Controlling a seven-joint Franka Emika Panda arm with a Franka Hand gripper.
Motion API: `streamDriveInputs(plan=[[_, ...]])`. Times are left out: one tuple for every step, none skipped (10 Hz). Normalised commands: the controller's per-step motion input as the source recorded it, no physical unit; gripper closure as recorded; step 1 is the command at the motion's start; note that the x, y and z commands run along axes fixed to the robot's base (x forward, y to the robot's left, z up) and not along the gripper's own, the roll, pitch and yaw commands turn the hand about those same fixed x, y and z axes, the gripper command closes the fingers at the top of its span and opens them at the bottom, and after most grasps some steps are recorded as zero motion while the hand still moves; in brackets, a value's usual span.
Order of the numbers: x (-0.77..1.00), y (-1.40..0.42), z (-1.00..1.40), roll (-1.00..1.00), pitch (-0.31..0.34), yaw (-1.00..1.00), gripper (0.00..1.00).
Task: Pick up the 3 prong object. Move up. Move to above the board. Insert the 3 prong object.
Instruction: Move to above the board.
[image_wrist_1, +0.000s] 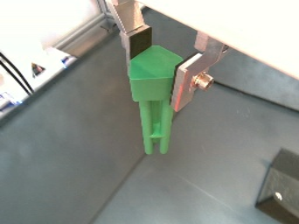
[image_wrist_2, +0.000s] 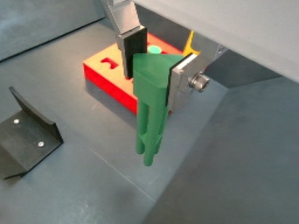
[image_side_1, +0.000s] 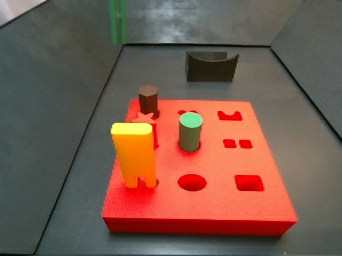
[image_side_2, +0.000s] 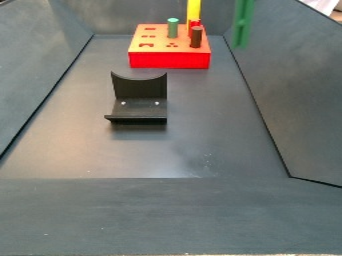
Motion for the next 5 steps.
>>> streamDriveInputs(plan=[[-0.27,0.03,0.62,-0.14,-0.058,-0.03,1.0],[-0.18,0.02,0.49,-0.14,-0.058,-0.02,1.0],[-0.06,0.02,0.22,-0.13,-0.012,-0.03,1.0],[0.64,-1.0,0.16,0.48,-0.139,0.4,1.0],[0.65,-1.0,0.13,0.52,-0.085,0.37,1.0]])
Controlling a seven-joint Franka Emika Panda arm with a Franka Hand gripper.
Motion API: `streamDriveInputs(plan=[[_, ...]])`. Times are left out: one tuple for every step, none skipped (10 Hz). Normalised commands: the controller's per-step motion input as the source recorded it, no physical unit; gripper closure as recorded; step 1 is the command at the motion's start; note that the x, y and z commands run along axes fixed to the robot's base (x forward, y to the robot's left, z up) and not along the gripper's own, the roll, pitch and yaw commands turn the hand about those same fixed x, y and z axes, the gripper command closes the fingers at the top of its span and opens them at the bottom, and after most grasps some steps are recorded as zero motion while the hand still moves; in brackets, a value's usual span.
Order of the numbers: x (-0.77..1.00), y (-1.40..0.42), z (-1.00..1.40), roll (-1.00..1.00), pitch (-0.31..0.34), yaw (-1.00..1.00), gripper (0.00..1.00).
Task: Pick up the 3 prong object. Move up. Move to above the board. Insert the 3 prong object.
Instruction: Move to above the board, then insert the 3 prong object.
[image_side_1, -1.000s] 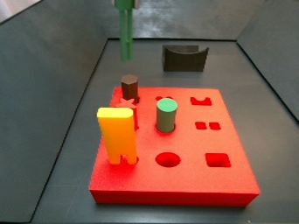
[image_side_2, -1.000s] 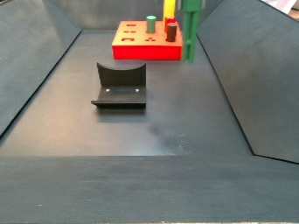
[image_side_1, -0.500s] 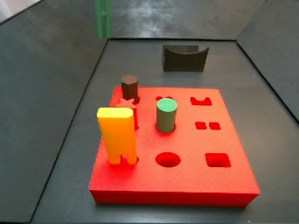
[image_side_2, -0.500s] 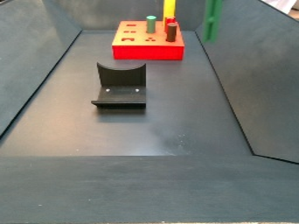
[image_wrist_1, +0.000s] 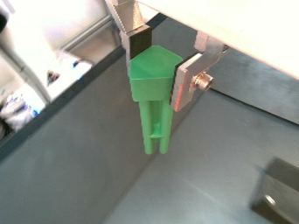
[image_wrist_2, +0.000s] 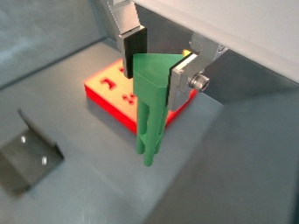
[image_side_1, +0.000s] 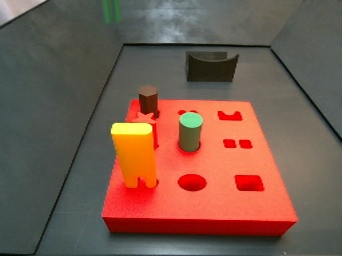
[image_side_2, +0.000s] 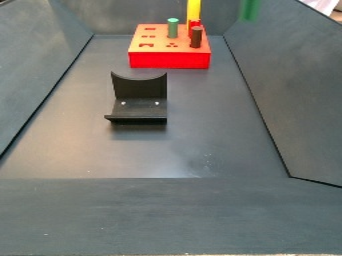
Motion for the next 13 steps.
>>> streamDriveInputs(plan=[[0.66,-1.0,0.13,0.47,-0.031,0.31,1.0],[0.71,-1.0,0.13,0.27,0.032,0.15,1.0],[0.72,-1.0,0.13,0.17,0.053,0.08,1.0],[0.74,-1.0,0.12,0.15,0.07,0.05,1.0],[0.77,-1.0,0.13,0.11,0.084,0.03,1.0],[0.65,-0.79,0.1,0.1,0.103,0.02,1.0],[0.46,-0.52,0.07,0.09,0.12,0.01,1.0],[0.26,-0.27,0.05,0.07,0.113,0.01,1.0],[0.16,-0.17,0.04,0.07,0.082,0.01,1.0],[0.0,0.0,-0.07,-0.07,-0.004,0.0,1.0],[0.09,0.07,-0.76,0.0,0.02,0.0,1.0],[0.43,0.1,-1.0,0.0,0.024,0.02,1.0],[0.87,0.09,-0.84,-0.16,0.02,0.31,1.0]])
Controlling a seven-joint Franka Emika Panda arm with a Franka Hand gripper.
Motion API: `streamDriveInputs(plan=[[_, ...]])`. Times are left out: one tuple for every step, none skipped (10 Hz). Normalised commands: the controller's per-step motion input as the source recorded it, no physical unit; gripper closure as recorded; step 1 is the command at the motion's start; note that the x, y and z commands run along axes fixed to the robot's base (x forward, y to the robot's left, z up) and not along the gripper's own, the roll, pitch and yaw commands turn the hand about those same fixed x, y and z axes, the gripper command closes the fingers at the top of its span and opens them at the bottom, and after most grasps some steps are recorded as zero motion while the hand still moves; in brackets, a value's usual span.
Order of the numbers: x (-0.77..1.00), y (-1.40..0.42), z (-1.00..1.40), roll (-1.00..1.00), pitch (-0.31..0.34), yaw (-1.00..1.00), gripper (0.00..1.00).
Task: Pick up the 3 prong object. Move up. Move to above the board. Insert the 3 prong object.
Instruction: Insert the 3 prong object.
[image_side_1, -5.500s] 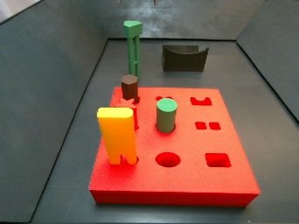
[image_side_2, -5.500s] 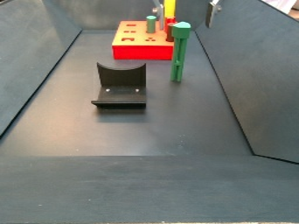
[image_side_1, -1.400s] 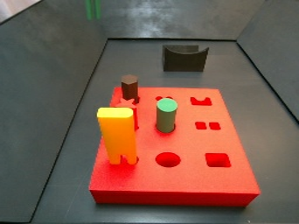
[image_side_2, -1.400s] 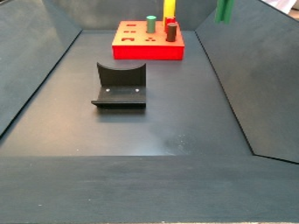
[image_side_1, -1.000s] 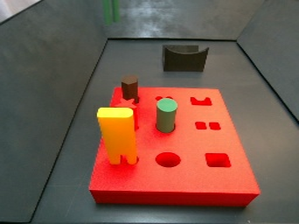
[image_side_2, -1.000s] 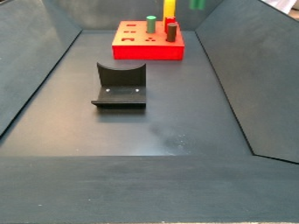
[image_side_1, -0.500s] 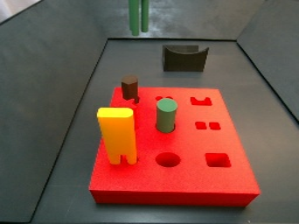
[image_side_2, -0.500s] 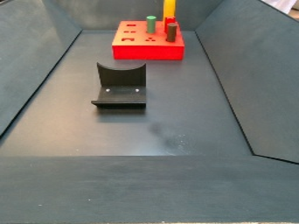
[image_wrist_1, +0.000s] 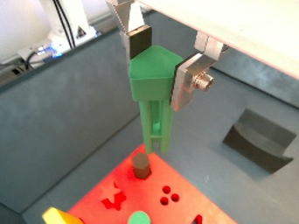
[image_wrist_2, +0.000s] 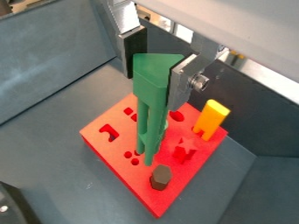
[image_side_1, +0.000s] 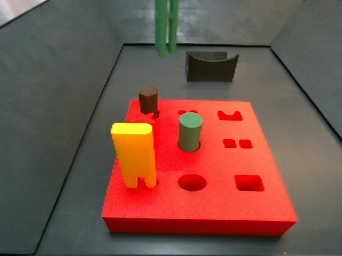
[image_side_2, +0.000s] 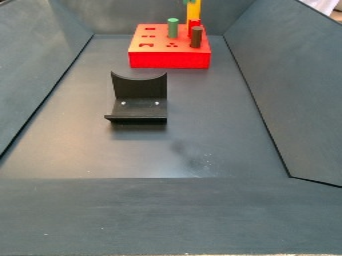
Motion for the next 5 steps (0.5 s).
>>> streamDriveInputs(plan=[[0.69,0.07,-0.55,-0.2,0.0,0.52,1.0],[0.65,0.12,-0.71,-0.08,0.0,0.46,1.0],[0.55,0.01,-0.79,-0.02,0.0,0.47,1.0],[0.39,-0.05,-0.81,0.06,-0.026,0.45,1.0],[0.32,-0.23,-0.82,0.2,-0.05,0.29,1.0]])
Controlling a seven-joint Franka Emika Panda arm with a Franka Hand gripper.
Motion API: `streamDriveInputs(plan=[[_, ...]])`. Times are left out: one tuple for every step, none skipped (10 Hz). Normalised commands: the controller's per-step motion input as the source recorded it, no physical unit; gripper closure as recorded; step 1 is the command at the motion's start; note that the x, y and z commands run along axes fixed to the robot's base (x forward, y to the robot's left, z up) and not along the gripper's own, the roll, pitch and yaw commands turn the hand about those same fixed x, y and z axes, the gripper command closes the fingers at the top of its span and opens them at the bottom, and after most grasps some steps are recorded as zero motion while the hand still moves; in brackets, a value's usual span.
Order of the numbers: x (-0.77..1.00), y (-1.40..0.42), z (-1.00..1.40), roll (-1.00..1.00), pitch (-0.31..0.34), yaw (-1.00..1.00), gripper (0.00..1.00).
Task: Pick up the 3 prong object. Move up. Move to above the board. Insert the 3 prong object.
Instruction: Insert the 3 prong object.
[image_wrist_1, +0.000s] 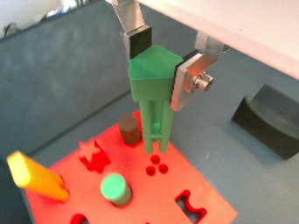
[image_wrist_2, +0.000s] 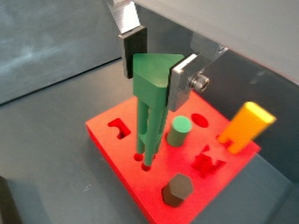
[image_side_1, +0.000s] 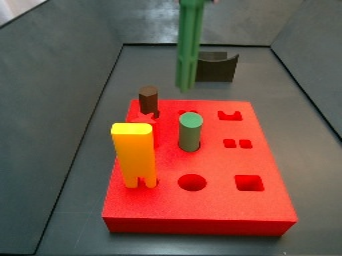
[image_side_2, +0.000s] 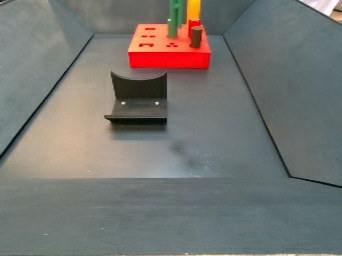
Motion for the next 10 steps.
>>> streamDriveInputs(plan=[[0.13,-0.23,-0.67,0.31,0.0,0.19,1.0],[-0.02,-0.21,-0.41,0.46,0.0,0.28,1.0],[-0.12,-0.13,-0.43,0.35,-0.03,0.28,1.0],[-0.06,-0.01,-0.38,0.16,-0.051,0.16,1.0],[-0.01,0.0,-0.24,0.03,-0.031,0.06,1.0],[0.06,-0.01,-0.21,-0.02,0.0,0.0,1.0],[0.11,-0.06,-0.09,-0.1,0.0,-0.02,1.0],[0.16,-0.06,-0.16,-0.05,0.0,0.0,1.0],[0.22,-0.05,-0.23,-0.05,0.0,0.0,1.0],[0.27,-0.05,-0.25,-0.07,0.0,0.0,1.0]])
